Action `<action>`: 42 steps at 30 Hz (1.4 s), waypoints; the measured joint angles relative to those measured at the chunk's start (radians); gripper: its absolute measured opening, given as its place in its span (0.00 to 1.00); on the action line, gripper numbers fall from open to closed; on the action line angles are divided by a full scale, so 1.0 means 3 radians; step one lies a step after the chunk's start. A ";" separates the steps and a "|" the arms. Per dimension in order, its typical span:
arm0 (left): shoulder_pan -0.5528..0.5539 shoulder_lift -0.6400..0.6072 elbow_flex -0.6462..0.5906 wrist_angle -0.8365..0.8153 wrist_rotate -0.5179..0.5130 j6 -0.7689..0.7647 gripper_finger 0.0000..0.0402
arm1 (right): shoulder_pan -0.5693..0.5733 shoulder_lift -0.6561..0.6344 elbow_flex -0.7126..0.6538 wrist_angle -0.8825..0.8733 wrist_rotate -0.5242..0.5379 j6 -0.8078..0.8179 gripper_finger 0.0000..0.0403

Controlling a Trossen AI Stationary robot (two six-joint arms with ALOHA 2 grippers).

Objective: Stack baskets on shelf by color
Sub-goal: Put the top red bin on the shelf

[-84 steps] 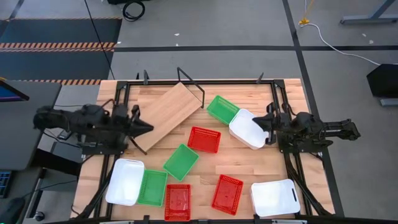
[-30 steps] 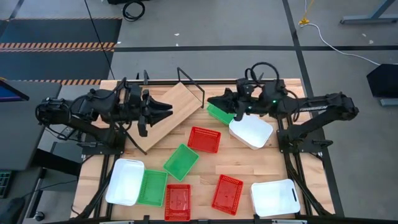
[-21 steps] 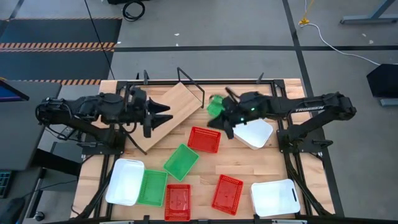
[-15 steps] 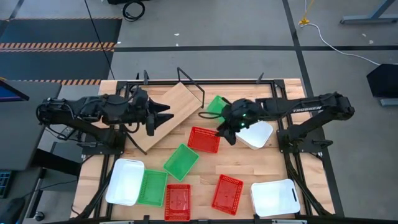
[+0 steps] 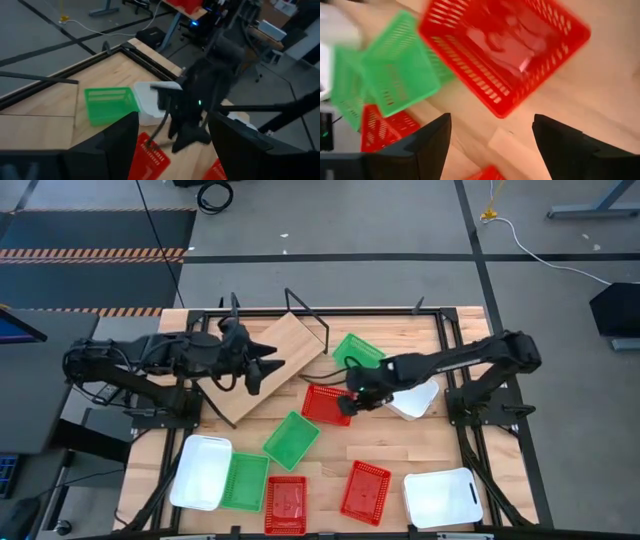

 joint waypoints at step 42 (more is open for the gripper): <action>-0.0017 0.0000 0.0000 -0.0022 0.0224 0.0016 0.46 | -0.0240 0.0464 -0.0084 0.0573 0.0648 0.0679 0.03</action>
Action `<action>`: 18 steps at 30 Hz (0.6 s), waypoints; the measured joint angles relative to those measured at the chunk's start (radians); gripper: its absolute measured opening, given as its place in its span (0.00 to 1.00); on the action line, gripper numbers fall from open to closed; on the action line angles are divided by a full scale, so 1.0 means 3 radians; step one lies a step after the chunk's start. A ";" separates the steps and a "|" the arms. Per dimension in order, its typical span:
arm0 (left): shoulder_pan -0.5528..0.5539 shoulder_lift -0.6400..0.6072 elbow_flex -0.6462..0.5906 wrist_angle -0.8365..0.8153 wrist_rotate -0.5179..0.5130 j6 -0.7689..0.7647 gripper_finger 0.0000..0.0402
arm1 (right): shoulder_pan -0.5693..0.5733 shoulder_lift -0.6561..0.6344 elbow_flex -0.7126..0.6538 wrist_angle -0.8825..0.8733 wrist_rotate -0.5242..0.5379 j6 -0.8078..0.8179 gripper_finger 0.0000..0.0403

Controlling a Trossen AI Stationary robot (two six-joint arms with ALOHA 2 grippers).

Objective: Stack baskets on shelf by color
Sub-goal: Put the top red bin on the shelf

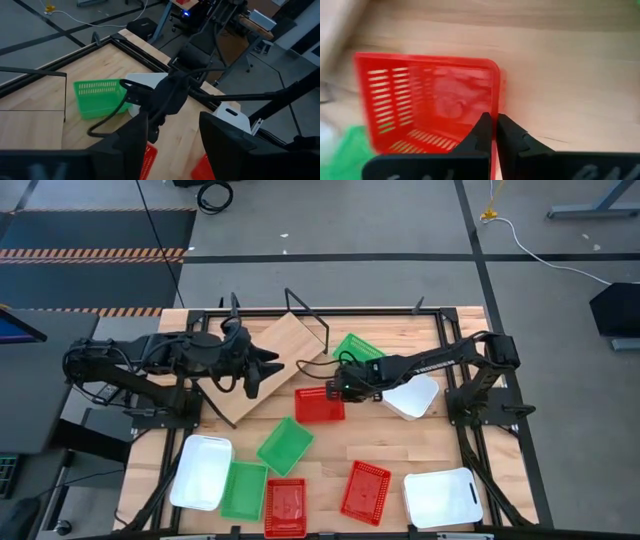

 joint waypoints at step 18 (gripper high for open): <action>0.0001 0.0000 0.0000 0.0000 0.0000 -0.0083 0.43 | -0.0008 -0.0279 0.0593 0.0052 0.0461 0.0270 0.03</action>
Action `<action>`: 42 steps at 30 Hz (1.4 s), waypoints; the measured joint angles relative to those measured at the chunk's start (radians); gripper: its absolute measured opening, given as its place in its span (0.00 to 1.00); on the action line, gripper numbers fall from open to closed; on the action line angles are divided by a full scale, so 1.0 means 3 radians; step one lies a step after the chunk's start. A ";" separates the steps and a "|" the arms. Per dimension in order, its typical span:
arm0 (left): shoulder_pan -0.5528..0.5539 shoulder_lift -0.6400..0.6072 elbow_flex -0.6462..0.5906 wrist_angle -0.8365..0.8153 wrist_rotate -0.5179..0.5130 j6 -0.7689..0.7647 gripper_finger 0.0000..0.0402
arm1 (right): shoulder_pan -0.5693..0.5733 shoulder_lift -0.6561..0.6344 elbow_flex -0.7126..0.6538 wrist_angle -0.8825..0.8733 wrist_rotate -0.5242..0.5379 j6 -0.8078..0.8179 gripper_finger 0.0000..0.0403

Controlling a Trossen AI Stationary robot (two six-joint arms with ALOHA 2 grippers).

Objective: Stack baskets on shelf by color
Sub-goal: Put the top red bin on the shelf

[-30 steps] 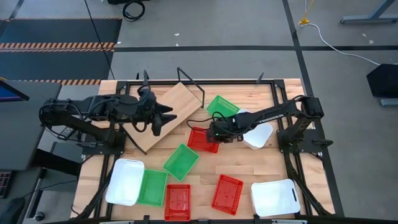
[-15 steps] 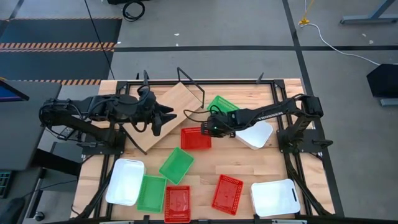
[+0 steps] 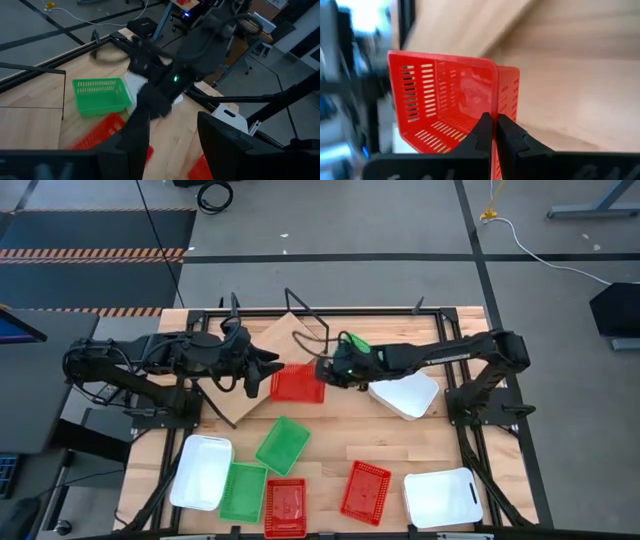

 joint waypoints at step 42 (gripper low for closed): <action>-0.0043 -0.0069 0.0005 0.0340 0.0041 -0.0002 0.43 | -0.0542 0.0878 -0.0004 0.1329 0.0618 0.1208 0.12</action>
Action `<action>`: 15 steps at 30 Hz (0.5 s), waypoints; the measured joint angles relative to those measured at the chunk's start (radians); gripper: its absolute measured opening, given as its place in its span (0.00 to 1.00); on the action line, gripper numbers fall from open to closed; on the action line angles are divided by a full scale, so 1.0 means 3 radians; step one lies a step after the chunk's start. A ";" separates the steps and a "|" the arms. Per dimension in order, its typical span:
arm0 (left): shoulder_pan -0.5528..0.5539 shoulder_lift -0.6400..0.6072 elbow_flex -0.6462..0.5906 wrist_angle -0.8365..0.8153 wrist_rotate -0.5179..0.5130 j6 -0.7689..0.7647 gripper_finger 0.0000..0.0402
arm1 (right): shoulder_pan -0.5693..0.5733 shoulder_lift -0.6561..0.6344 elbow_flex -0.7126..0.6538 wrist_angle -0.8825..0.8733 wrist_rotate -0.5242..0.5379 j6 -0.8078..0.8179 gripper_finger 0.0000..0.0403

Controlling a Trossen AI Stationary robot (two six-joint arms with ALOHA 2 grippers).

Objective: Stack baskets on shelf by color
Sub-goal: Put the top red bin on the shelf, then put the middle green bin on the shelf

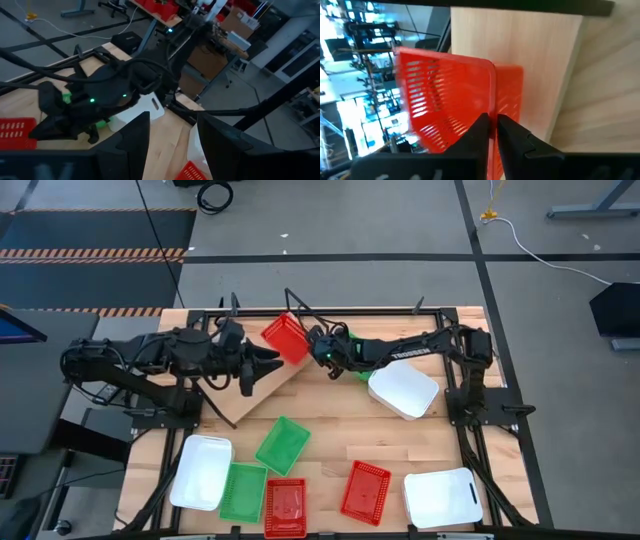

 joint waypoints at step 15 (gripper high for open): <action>-0.0160 0.0000 -0.0001 0.0092 0.0005 0.0000 0.43 | -0.0146 0.0000 0.0000 0.0115 -0.0105 -0.0315 0.26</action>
